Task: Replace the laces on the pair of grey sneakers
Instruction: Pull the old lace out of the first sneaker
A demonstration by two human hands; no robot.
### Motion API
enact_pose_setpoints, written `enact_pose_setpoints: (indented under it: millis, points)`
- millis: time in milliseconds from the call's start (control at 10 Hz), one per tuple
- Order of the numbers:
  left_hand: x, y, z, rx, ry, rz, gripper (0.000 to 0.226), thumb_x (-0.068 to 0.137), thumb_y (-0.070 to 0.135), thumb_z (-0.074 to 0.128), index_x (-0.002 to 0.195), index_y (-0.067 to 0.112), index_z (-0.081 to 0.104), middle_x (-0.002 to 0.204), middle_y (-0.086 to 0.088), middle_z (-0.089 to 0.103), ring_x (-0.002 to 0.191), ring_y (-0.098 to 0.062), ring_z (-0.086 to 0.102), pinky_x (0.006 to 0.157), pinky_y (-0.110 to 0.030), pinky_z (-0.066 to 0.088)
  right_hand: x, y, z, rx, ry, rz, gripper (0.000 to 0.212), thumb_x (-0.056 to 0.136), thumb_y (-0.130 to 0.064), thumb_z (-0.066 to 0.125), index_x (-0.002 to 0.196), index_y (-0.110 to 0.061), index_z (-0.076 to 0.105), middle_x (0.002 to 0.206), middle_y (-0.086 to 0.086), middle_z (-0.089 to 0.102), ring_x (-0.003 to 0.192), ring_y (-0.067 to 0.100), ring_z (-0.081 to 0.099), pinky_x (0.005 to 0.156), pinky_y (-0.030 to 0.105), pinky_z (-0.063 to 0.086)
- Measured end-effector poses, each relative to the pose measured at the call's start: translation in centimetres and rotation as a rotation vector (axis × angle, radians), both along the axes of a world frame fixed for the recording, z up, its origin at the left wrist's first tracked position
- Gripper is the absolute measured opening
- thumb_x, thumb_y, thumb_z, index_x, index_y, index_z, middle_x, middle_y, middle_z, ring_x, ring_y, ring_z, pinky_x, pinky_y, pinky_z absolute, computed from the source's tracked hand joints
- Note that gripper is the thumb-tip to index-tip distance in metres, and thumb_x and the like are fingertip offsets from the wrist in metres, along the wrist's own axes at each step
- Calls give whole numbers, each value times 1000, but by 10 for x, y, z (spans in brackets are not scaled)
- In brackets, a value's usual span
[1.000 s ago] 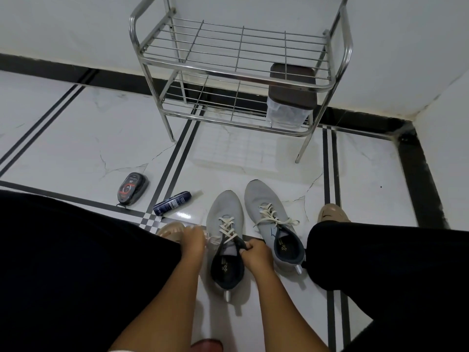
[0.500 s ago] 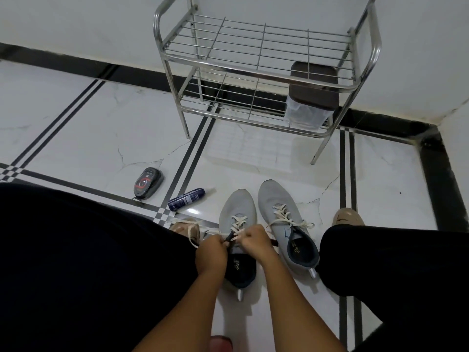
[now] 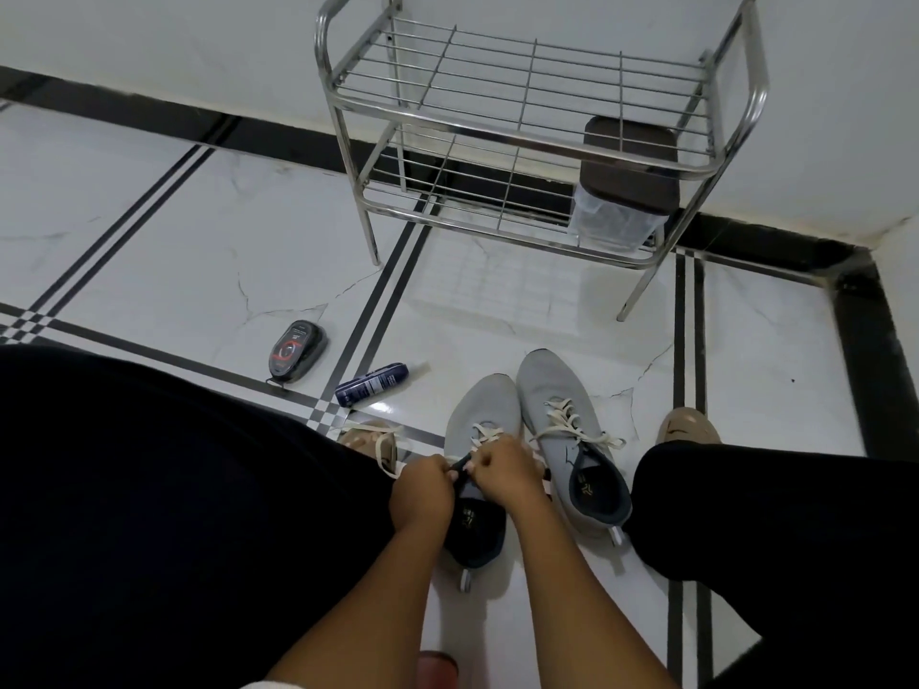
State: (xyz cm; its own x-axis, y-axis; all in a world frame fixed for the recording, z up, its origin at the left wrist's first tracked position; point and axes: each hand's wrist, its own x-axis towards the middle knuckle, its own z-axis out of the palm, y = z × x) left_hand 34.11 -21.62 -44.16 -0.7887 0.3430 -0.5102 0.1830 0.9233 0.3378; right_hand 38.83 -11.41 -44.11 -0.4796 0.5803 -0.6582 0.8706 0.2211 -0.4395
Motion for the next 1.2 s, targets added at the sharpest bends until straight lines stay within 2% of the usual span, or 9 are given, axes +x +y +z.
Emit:
enact_pose_setpoints:
  millis: [100, 200, 400, 500, 600, 700, 1000, 1100, 1200]
  points:
    - [-2, -1, 0, -10, 27, -16, 18, 95, 27, 51, 101, 20, 67, 105, -6, 64, 98, -26, 61, 68, -27, 37, -2, 26, 16, -652, 523, -1169, 29, 96, -11, 34, 81, -4, 58, 84, 15, 63, 75, 25, 60, 88, 39, 49]
    - [-1, 1, 1, 10, 8, -13, 17, 95, 27, 52, 101, 21, 67, 106, -5, 64, 99, -27, 61, 69, -26, 38, 9, 48, 32, -668, 869, -1517, 28, 91, -7, 34, 65, -14, 39, 49, 0, 45, 38, 12, 37, 61, 29, 46]
    - [1, -1, 1, 45, -8, 11, 18, 94, 27, 53, 103, 24, 68, 105, -5, 65, 96, -26, 62, 68, -26, 39, 1, 14, 1, 211, 25, 266, 20, 86, -28, 58, 85, -13, 71, 90, 6, 65, 82, 26, 61, 78, 31, 49]
    - [0, 0, 2, 45, -17, 3, 18, 94, 26, 52, 102, 24, 68, 105, -6, 65, 95, -25, 62, 69, -26, 41, 7, -3, -16, 303, -51, 354, 19, 88, -33, 56, 96, -24, 71, 110, -1, 56, 99, 24, 58, 89, 34, 41]
    - [0, -1, 2, 19, -18, -9, 19, 95, 24, 51, 105, 22, 67, 107, -6, 65, 99, -26, 61, 70, -27, 39, 4, 14, -14, -92, 114, -138, 21, 88, -23, 45, 94, -14, 63, 106, 7, 61, 86, 24, 59, 80, 33, 51]
    - [0, -2, 1, -8, -10, -22, 19, 96, 27, 49, 106, 20, 64, 109, -7, 64, 101, -26, 61, 70, -28, 40, 9, 51, 12, -532, 588, -1132, 26, 98, -13, 38, 79, -6, 56, 79, 12, 58, 60, 17, 52, 53, 22, 48]
    - [1, 12, -6, 203, 174, -331, 26, 89, 20, 54, 114, 24, 57, 112, -1, 50, 104, -23, 54, 76, -32, 46, 29, 31, 18, 229, 68, -233, 28, 82, -12, 56, 110, -11, 56, 110, 12, 56, 95, 33, 60, 71, 32, 46]
    - [-2, 22, -14, 128, 231, -477, 25, 90, 23, 52, 115, 21, 58, 113, -3, 50, 104, -24, 52, 78, -34, 47, 35, 7, 15, -180, -27, 6, 11, 75, -13, 60, 84, -14, 53, 79, 5, 54, 73, 21, 54, 60, 24, 40]
    - [1, 29, -10, 42, 336, -592, 23, 91, 20, 50, 113, 16, 54, 114, -5, 50, 105, -25, 51, 75, -34, 44, 42, -5, 6, -154, -31, 41, 32, 77, -22, 62, 107, -16, 52, 99, 7, 60, 89, 24, 57, 64, 26, 39]
